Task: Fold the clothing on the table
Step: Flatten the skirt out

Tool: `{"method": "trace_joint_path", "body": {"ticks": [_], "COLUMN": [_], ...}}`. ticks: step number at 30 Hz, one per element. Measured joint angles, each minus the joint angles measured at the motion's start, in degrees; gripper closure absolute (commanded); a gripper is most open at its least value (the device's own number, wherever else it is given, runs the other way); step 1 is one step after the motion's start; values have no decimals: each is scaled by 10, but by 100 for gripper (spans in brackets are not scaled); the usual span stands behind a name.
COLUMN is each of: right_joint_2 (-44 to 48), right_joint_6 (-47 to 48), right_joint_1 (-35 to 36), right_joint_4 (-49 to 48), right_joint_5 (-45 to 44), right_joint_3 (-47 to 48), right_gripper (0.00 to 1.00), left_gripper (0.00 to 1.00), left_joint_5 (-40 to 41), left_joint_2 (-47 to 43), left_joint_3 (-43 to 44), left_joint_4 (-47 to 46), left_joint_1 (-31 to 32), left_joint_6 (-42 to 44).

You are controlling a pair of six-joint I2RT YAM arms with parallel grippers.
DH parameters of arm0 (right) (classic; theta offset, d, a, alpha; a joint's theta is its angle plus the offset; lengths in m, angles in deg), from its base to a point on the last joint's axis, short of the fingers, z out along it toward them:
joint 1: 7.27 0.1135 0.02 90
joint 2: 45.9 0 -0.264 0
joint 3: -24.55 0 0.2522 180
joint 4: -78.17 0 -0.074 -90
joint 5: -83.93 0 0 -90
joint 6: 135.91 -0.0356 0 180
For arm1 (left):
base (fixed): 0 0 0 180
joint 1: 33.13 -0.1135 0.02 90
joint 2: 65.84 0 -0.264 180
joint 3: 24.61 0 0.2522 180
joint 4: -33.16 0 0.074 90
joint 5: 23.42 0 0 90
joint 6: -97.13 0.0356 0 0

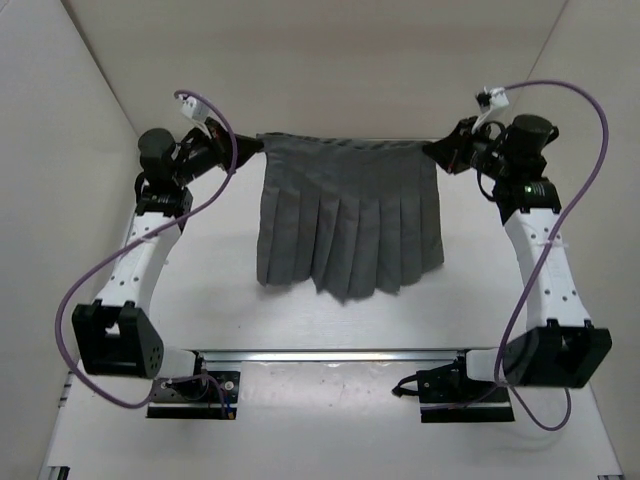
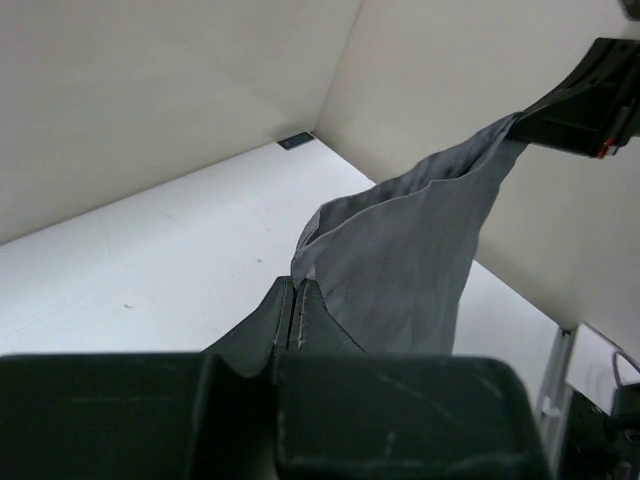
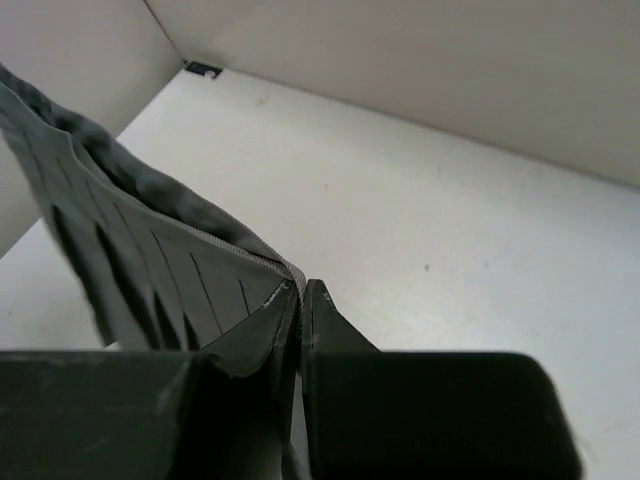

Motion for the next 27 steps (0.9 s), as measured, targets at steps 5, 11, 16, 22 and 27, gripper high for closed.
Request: {"method": "trace_joint_path", "body": {"ticks": [5, 11, 16, 22, 27], "right_joint_2": [-87, -60, 50, 150, 292], "right_joint_6": [9, 28, 23, 10, -12], "right_joint_1": [-3, 1, 16, 111, 159], "right_joint_4": [12, -23, -81, -24, 65], "right_joint_5": [23, 26, 1, -87, -122], "right_joint_3": [156, 166, -95, -347, -423], "right_gripper": [100, 100, 100, 100, 100], "left_gripper": [100, 100, 100, 100, 100], "left_joint_5": [3, 18, 70, 160, 193], "left_joint_2": [61, 2, -94, -185, -318], "left_joint_3": [106, 69, -119, -335, -403], "left_joint_4": [37, 13, -10, 14, 86], "left_joint_1": [-3, 7, 42, 111, 139], "left_joint_6": [21, 34, 44, 21, -18]}}
